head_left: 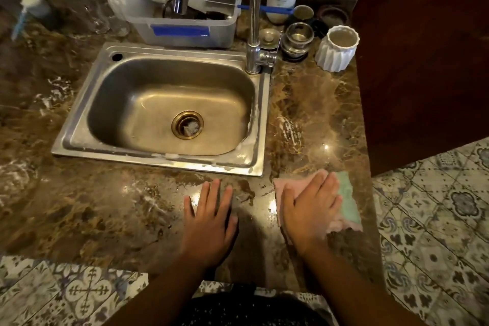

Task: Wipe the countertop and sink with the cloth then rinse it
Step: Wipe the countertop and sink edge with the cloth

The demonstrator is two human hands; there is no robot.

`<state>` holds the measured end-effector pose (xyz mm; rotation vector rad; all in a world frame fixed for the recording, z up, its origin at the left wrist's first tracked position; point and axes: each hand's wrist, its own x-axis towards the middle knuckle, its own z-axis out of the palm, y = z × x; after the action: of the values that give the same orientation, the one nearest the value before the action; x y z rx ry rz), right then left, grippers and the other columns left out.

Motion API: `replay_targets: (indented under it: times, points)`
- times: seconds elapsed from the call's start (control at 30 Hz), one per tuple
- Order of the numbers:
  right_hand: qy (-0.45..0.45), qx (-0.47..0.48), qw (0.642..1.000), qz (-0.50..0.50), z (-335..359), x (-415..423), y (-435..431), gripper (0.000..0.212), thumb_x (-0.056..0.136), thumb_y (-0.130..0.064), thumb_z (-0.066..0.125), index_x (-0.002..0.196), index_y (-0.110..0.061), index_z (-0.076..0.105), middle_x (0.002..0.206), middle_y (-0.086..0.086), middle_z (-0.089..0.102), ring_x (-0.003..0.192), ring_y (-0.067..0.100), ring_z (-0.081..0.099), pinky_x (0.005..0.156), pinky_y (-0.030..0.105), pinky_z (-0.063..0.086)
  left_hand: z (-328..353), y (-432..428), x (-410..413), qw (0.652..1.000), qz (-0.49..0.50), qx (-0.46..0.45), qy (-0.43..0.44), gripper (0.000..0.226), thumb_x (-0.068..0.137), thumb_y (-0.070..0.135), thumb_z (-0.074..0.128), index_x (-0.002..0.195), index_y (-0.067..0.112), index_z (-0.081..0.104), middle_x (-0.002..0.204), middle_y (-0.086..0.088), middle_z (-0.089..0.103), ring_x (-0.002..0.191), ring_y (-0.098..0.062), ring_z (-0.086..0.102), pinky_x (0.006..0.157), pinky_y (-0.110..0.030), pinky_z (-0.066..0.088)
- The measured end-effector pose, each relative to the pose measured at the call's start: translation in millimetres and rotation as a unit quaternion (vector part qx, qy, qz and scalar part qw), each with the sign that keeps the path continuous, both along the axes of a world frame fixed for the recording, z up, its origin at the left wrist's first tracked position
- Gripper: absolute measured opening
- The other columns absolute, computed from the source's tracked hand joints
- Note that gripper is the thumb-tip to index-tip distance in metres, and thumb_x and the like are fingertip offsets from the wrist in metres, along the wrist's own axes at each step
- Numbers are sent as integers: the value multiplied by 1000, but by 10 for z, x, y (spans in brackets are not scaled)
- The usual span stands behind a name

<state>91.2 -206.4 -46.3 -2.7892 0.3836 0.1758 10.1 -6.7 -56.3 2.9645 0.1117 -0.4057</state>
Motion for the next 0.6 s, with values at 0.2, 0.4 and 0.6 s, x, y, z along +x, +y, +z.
replay_targets:
  times: [0.2,0.4,0.6]
  points:
    - [9,-81,982,170,-94,788,-15,98,92,-72,19,157,1,11,164,26,13,153,40,10,123,57,11,-41,15,9,1000,-11,4,2,68,98,51,38,158,21,31,167,-11,22,155,-31,16,116,-67,15]
    - [6,-106,946,306,-101,1715,163,99,92,-75,16,158,-1,10,166,23,8,155,37,6,124,56,9,-90,19,6,999,-12,29,-29,72,92,52,44,156,20,36,166,-12,26,154,-32,22,115,-67,19]
    - [-1,-115,917,382,-87,2520,265,96,91,-73,18,160,-5,8,168,19,6,155,33,4,125,53,7,-134,14,-2,998,-7,30,-52,75,89,51,47,156,20,37,166,-12,26,153,-32,24,112,-69,25]
